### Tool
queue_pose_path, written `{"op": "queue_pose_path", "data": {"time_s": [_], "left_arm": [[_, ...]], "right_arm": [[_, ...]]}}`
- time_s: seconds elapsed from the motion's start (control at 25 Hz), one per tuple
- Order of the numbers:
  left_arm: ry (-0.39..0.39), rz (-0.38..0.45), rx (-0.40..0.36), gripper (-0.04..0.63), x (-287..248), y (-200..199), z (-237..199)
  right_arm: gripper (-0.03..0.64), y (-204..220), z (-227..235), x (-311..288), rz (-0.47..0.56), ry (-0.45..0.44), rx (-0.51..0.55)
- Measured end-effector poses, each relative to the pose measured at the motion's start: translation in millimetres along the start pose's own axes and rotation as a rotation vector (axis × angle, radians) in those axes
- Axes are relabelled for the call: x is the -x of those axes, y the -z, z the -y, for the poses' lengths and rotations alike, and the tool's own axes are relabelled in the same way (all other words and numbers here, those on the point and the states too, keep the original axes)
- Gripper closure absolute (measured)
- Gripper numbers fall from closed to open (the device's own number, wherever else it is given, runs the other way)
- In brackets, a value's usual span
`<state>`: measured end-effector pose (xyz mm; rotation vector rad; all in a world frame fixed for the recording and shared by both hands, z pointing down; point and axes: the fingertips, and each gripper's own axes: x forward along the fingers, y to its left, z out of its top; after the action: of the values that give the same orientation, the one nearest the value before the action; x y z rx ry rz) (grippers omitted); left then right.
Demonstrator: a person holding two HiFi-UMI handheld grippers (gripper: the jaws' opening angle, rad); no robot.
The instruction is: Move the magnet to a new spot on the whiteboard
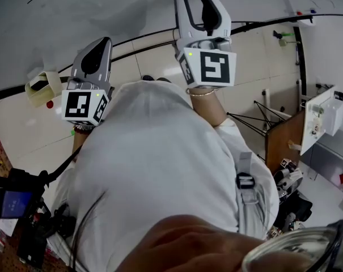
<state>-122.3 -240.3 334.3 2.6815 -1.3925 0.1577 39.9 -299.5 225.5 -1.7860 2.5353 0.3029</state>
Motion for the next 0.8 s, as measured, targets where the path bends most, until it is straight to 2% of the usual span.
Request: {"op": "queue_pose_path", "data": {"time_s": [0.16,0.24,0.8], "left_arm": [[0.000,-0.010,0.003,0.589,-2,3,1],[-0.005,-0.017,0.004,0.589,-1,6,-1],[-0.027,-0.014,0.021,0.589,30,11,-1]], "right_arm": [[0.466,2,-2,-5,0.005,-0.020,-0.020],[0.492,3,-2,-6,0.003,-0.017,-0.006],[0.492,-6,-10,7,0.007,-0.027,0.015]]}}
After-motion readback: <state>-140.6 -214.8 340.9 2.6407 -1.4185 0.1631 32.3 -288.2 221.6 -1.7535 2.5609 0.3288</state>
